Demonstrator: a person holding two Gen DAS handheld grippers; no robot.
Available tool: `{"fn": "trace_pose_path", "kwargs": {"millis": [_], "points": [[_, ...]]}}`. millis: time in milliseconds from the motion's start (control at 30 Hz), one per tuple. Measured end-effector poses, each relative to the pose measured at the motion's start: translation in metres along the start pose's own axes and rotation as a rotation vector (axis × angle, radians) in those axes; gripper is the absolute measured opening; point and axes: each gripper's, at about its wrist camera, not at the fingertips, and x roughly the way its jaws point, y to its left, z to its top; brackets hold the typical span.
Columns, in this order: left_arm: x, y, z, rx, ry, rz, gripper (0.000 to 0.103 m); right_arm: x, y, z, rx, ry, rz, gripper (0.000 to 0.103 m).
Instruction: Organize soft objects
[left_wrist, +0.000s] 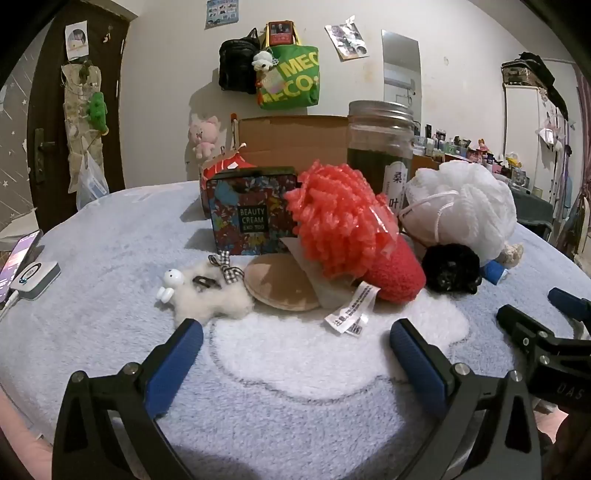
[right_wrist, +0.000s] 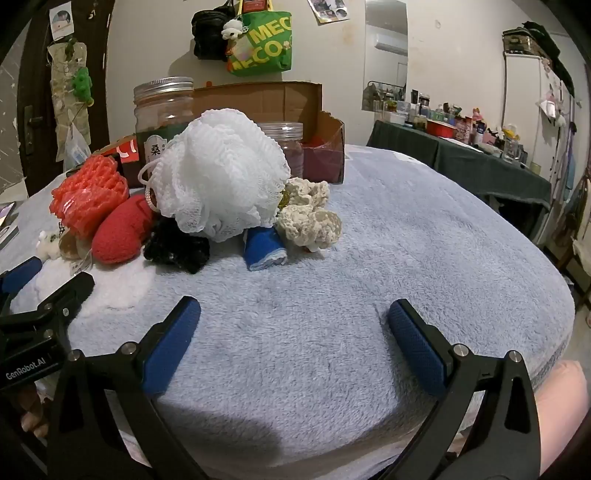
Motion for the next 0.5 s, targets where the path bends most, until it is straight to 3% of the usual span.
{"fn": "trace_pose_path", "kwargs": {"millis": [500], "points": [[0.0000, -0.0001, 0.0000, 0.002, 0.001, 0.001, 0.103, -0.0008, 0.0002, -0.0005, -0.001, -0.005, -0.001, 0.103]]}}
